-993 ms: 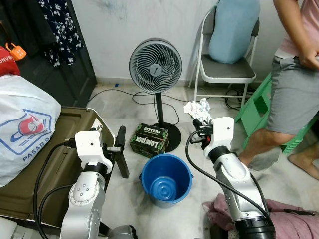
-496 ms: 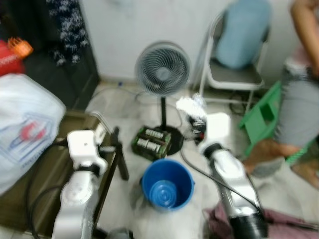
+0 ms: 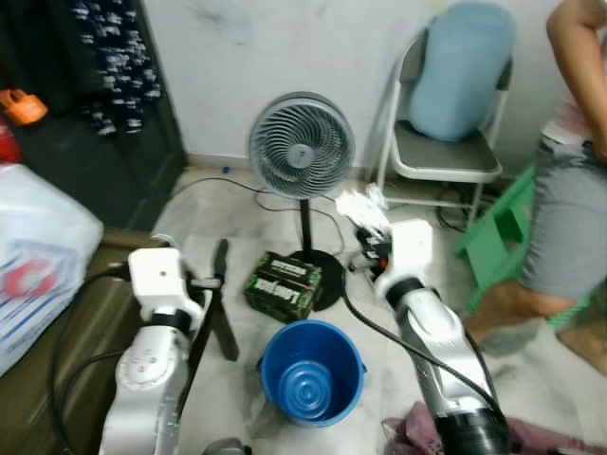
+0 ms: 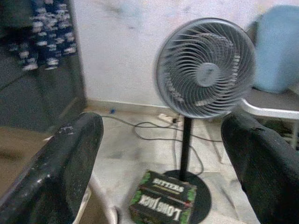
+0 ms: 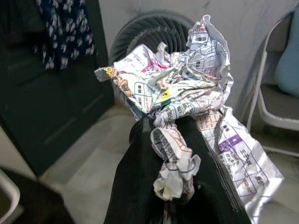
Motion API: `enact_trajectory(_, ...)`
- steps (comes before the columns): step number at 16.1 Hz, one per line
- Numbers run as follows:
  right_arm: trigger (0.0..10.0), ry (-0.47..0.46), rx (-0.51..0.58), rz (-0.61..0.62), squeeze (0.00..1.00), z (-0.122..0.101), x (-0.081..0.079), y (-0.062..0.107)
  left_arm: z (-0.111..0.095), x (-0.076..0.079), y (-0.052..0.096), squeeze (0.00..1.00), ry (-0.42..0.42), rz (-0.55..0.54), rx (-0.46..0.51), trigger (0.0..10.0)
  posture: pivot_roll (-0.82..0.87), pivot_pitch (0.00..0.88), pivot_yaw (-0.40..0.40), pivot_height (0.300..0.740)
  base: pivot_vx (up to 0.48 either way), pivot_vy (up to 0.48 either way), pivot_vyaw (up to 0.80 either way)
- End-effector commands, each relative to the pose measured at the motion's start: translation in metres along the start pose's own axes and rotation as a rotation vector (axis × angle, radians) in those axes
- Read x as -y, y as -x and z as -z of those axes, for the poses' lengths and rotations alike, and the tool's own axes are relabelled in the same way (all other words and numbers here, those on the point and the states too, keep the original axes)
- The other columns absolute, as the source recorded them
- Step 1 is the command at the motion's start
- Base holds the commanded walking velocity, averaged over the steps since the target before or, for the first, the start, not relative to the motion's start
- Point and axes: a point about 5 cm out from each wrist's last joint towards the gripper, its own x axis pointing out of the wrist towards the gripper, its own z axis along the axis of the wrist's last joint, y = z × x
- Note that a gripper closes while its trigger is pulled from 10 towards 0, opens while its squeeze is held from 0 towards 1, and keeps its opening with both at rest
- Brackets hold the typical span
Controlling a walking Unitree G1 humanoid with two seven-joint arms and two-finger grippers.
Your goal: Clean up the room
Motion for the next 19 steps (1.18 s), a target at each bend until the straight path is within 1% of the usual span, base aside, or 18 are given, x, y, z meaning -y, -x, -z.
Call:
enact_trajectory(1,10.0,0.014,-0.013,0.032,0.0,0.003,0.01,0.005,0.0,0.009,-0.001,0.0,0.011,0.026,0.002,10.0,-0.02,0.01,-0.005,0.74,0.292,0.0,0.0)
enact_trajectory(5,10.0,0.017,-0.015,0.029,0.0,0.003,0.009,0.004,-0.001,0.008,-0.001,0.0,0.018,0.03,0.006,10.0,-0.02,0.01,-0.005,0.74,0.327,0.0,0.0)
enact_trajectory(10,10.0,0.013,-0.023,0.018,0.0,0.005,0.007,0.0,-0.001,0.006,0.0,0.0,-0.003,0.004,0.002,10.0,0.0,0.01,-0.009,0.74,0.0,0.0,0.0)
enact_trajectory(11,10.0,0.016,-0.051,0.011,0.0,0.008,0.005,-0.003,0.0,0.004,0.002,0.0,-0.024,0.01,-0.005,10.0,0.0,0.01,-0.009,0.74,0.0,0.0,0.0)
enact_trajectory(12,10.0,0.014,-0.133,0.003,0.0,0.02,0.001,-0.009,-0.001,0.005,0.006,0.0,-0.104,0.065,-0.005,10.0,0.02,0.011,-0.012,0.74,0.0,0.0,0.0)
enact_trajectory(14,10.0,0.001,-0.176,0.007,0.0,0.027,0.001,-0.012,0.001,0.007,0.011,0.0,-0.155,0.109,-0.013,10.0,0.04,0.016,-0.016,0.74,0.0,0.0,0.0)
enact_trajectory(16,10.0,0.002,-0.201,0.011,0.0,0.03,0.0,-0.019,0.001,0.007,0.017,0.0,-0.183,0.155,-0.025,10.0,0.07,0.025,-0.014,0.74,0.0,0.0,0.0)
enact_trajectory(17,10.0,0.018,-0.242,0.019,0.0,0.037,-0.005,-0.026,0.0,0.003,0.024,0.0,-0.217,0.189,-0.036,10.0,0.09,0.041,-0.01,0.74,0.0,0.0,0.0)
enact_trajectory(19,10.0,0.012,-0.286,0.022,0.0,0.044,-0.014,-0.029,-0.003,-0.001,0.032,0.0,-0.257,0.22,-0.042,10.0,0.12,0.065,0.001,0.74,0.0,0.0,0.0)
